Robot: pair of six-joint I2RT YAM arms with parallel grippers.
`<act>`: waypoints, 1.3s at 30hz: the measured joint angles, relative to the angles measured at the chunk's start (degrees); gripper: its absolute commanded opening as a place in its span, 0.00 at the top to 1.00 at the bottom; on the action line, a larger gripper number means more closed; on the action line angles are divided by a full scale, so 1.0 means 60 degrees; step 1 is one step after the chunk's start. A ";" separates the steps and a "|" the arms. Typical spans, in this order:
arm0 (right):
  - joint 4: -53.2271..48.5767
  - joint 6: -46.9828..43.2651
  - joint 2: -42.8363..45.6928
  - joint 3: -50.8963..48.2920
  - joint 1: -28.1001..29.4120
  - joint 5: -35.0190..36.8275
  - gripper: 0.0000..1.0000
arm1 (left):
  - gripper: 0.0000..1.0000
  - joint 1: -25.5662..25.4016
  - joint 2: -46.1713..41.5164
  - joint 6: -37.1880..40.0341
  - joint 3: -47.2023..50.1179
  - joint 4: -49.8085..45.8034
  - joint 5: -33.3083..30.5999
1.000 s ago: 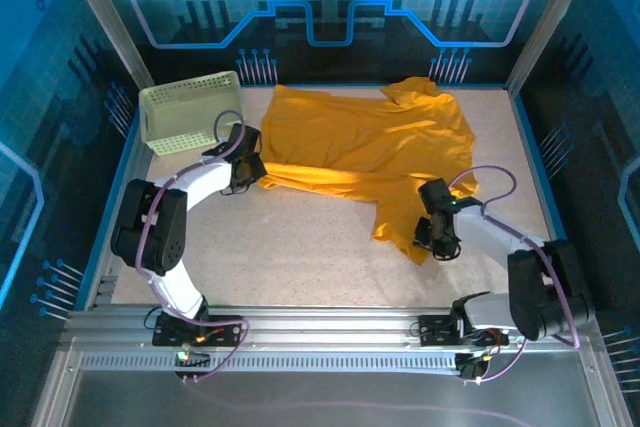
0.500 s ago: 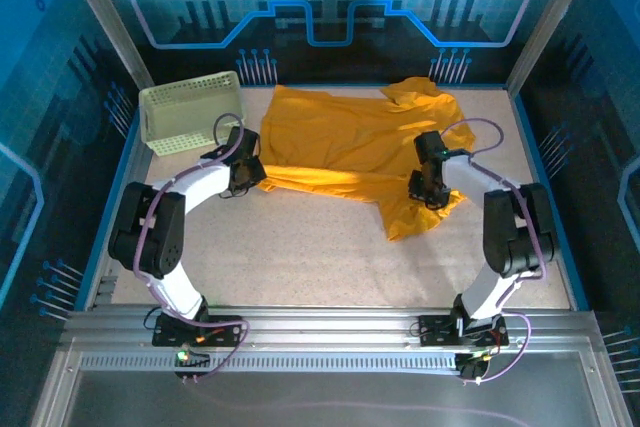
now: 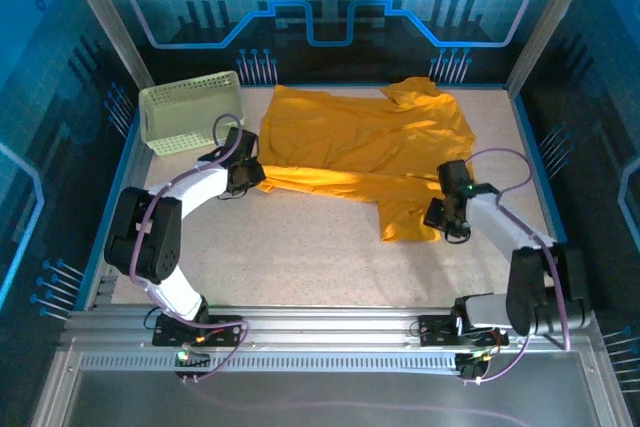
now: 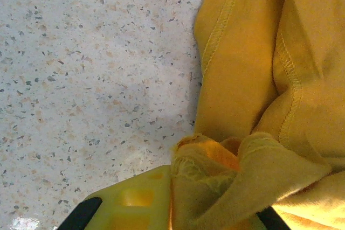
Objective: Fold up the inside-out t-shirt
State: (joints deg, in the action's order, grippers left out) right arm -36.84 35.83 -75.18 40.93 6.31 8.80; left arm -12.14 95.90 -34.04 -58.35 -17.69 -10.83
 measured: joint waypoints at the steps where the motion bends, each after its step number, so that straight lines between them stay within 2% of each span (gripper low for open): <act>1: 0.0018 0.0076 0.0160 -0.0244 0.0000 -0.0117 0.54 | 0.88 -0.0004 0.0000 0.0000 0.0000 0.0000 0.0000; 9: 0.0477 0.0273 -0.0295 -0.0729 -0.0084 -0.0659 0.55 | 0.89 -0.0004 0.0000 0.0000 0.0000 0.0007 0.0000; 17: 0.0495 0.0197 -0.0729 -0.0062 -0.0127 -0.0255 0.51 | 0.88 0.0000 -0.0004 0.0000 0.0004 0.0007 0.0004; 29: 0.0474 0.0204 -0.1188 0.0160 -0.0127 -0.0106 0.52 | 0.88 0.0000 -0.0069 0.0000 0.0004 0.0011 0.0004; 32: 0.0495 0.0288 -0.1191 0.0080 -0.0124 -0.0124 0.60 | 0.88 0.0000 -0.0069 -0.0004 0.0011 0.0015 0.0004; 34: 0.0484 0.0357 -0.1213 0.0015 -0.0113 -0.0182 0.70 | 0.88 0.0000 -0.0069 -0.0004 0.0011 0.0011 0.0004; 36: 0.0503 0.0408 -0.1253 0.0007 -0.0095 -0.0262 0.86 | 0.88 0.0000 -0.0069 -0.0004 0.0011 0.0029 0.0018; 39: 0.0455 0.0503 -0.1151 -0.0004 -0.0055 -0.0291 0.95 | 0.89 0.0000 -0.0124 0.0018 0.0066 0.0120 0.0098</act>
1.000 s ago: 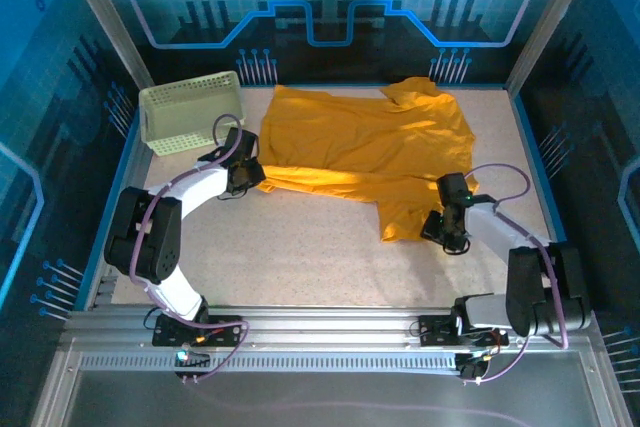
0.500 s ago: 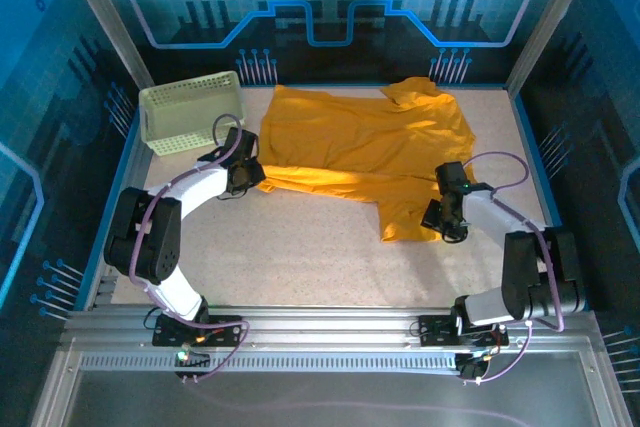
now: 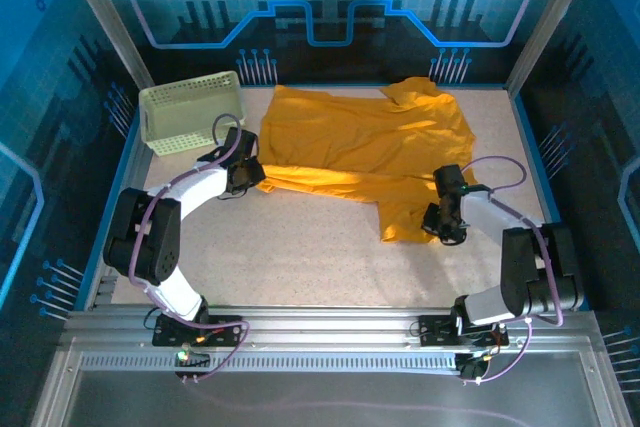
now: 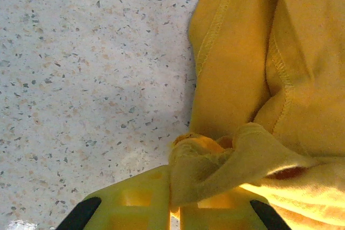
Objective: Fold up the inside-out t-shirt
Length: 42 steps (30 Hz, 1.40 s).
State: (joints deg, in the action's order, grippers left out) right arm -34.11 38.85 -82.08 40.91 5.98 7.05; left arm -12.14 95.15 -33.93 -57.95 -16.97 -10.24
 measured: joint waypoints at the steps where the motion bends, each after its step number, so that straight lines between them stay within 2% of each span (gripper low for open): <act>1: -0.0058 -0.0015 0.0117 0.0000 -0.0004 0.0040 0.97 | 0.90 0.0000 -0.0058 0.0015 0.0044 0.0036 0.0055; 4: -0.0503 -0.0066 0.1071 0.0015 -0.0153 0.0233 1.00 | 0.90 -0.0007 -0.0433 0.0197 0.0353 0.0342 0.0331; 8: -0.1530 -0.0251 0.3319 0.0601 -0.1064 0.0703 1.00 | 0.93 -0.0222 -0.1508 0.0503 0.1122 0.0823 0.0586; 10: -0.1927 -0.0382 0.4426 0.1133 -0.1596 0.0933 1.00 | 0.97 -0.0492 -0.2106 0.0670 0.1468 0.1089 0.0652; 14: -0.2871 -0.0739 0.5960 0.2652 -0.2561 0.1333 1.00 | 0.96 -0.1421 -0.3359 0.1126 0.2215 0.1752 0.0783; 20: -0.3821 -0.1271 0.6706 0.4109 -0.3504 0.1796 1.00 | 0.95 -0.2852 -0.5533 0.1559 0.3759 0.2452 0.1082; 24: -0.4142 -0.1446 0.6710 0.4411 -0.3661 0.1792 1.00 | 0.88 -0.3202 -0.7417 0.1632 0.4681 0.2317 0.1253; 27: -0.4211 -0.1519 0.6623 0.4484 -0.3687 0.1566 1.00 | 0.85 -0.3238 -0.8207 0.1661 0.4794 0.2193 0.1286; 29: -0.4138 -0.1555 0.6390 0.4564 -0.3697 0.1257 1.00 | 0.87 -0.3238 -0.8098 0.1701 0.4612 0.2113 0.1235; 32: -0.3858 -0.1574 0.5544 0.4656 -0.3690 0.0619 1.00 | 0.90 -0.3202 -0.6681 0.1756 0.3541 0.1727 0.1031; 38: -0.2758 -0.1599 0.2765 0.4648 -0.3246 -0.0084 1.00 | 0.99 -0.2320 -0.2419 0.1464 0.0433 0.1122 0.1035; 39: -0.2554 -0.1599 0.2361 0.4612 -0.3166 -0.0164 1.00 | 0.97 -0.2193 -0.1891 0.1388 0.0036 0.0929 0.1002; 42: -0.2171 -0.1599 0.1734 0.4411 -0.3038 -0.0342 1.00 | 0.82 -0.2204 -0.1166 0.1166 -0.0419 0.0277 0.0809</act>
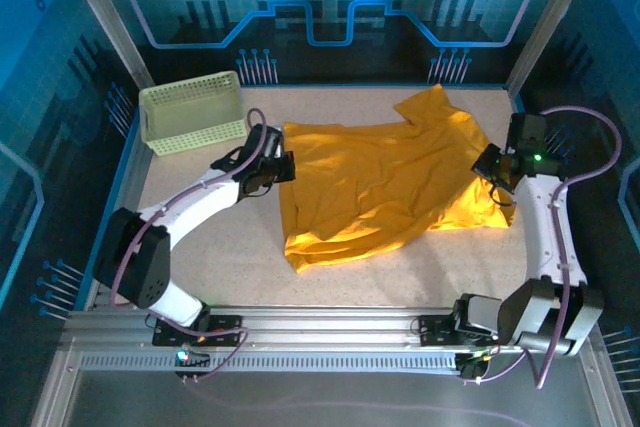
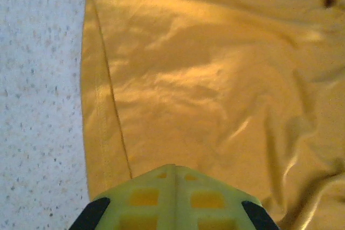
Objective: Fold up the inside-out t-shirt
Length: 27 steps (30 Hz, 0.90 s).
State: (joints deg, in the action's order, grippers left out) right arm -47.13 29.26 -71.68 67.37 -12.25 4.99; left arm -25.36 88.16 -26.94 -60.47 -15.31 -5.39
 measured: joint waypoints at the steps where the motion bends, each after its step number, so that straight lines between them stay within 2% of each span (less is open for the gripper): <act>1: 0.0084 -0.0007 -0.0036 -0.0106 0.0040 -0.0029 1.00 | 0.77 -0.0219 -0.0025 -0.0062 0.0004 -0.0426 -0.0204; 3: 0.0208 -0.0040 -0.0018 -0.0255 0.0069 -0.0106 1.00 | 0.71 -0.0867 -0.0255 -0.0288 0.0106 -0.1038 -0.0590; 7: 0.0397 -0.0135 0.0051 -0.0441 0.0106 -0.0200 1.00 | 0.69 -0.2382 -0.1483 -0.1075 0.1264 -0.1891 -0.1064; 11: 0.0528 -0.0138 0.0219 -0.0667 0.0120 -0.0313 1.00 | 0.67 -0.3224 -0.2732 -0.2029 0.2998 -0.2310 -0.1137; 17: 0.0630 -0.0138 0.0328 -0.0739 0.0219 -0.0459 1.00 | 0.64 -0.3435 -0.3249 -0.3002 0.4728 -0.1759 -0.0885; 27: 0.0656 -0.0142 0.0488 -0.0849 0.0240 -0.0521 1.00 | 0.61 -0.3435 -0.2703 -0.3668 0.4965 -0.0204 -0.0452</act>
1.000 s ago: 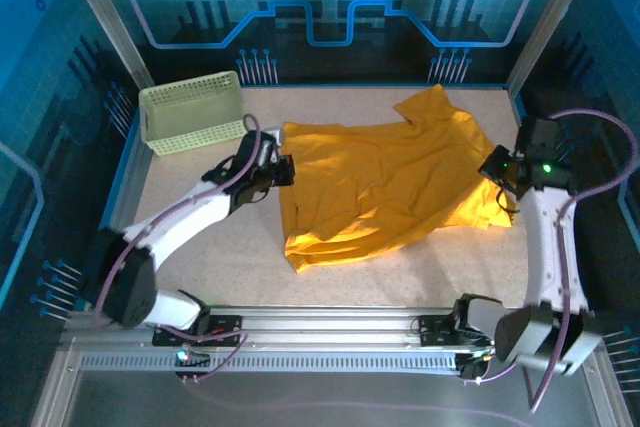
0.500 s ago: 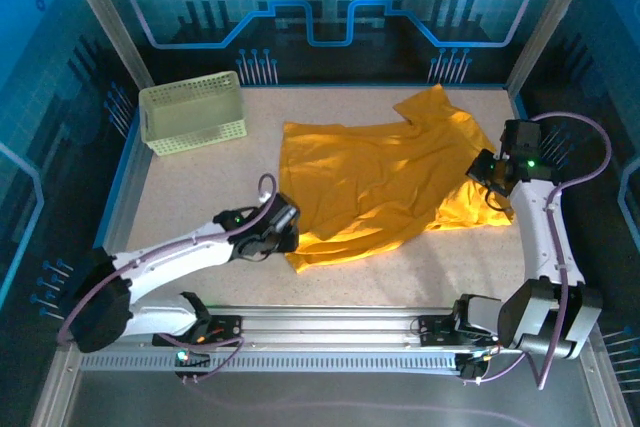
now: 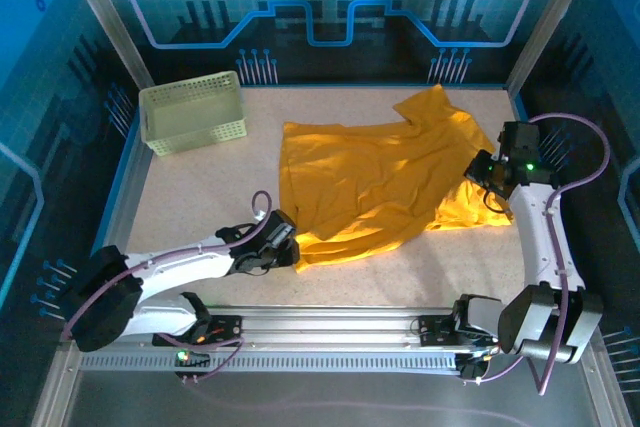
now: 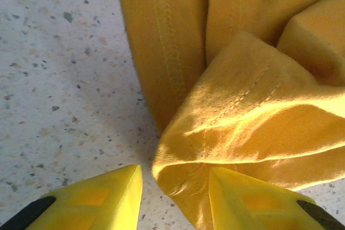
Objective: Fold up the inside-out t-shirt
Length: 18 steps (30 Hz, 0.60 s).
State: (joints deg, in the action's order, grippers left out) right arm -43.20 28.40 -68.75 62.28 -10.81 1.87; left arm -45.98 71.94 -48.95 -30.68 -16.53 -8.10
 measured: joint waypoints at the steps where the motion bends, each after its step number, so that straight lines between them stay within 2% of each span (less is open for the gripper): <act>1: 0.0000 0.0000 0.0029 -0.0011 0.0000 0.0000 1.00 | 0.60 0.0000 0.0040 -0.0069 0.0029 0.0066 0.0018; 6: 0.0004 0.0004 0.0084 -0.0018 0.0000 0.0000 1.00 | 0.59 0.0000 0.0142 -0.0288 0.0251 0.0186 0.0058; 18: 0.0040 0.0000 0.0106 -0.0127 0.0000 0.0004 1.00 | 0.70 0.0000 0.0353 -0.0364 0.0273 0.0408 0.0076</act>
State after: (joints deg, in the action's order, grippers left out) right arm -42.96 28.40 -68.12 61.52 -10.81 1.89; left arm -45.98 74.06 -51.13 -29.04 -14.09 -7.64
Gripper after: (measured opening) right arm 0.064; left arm 0.305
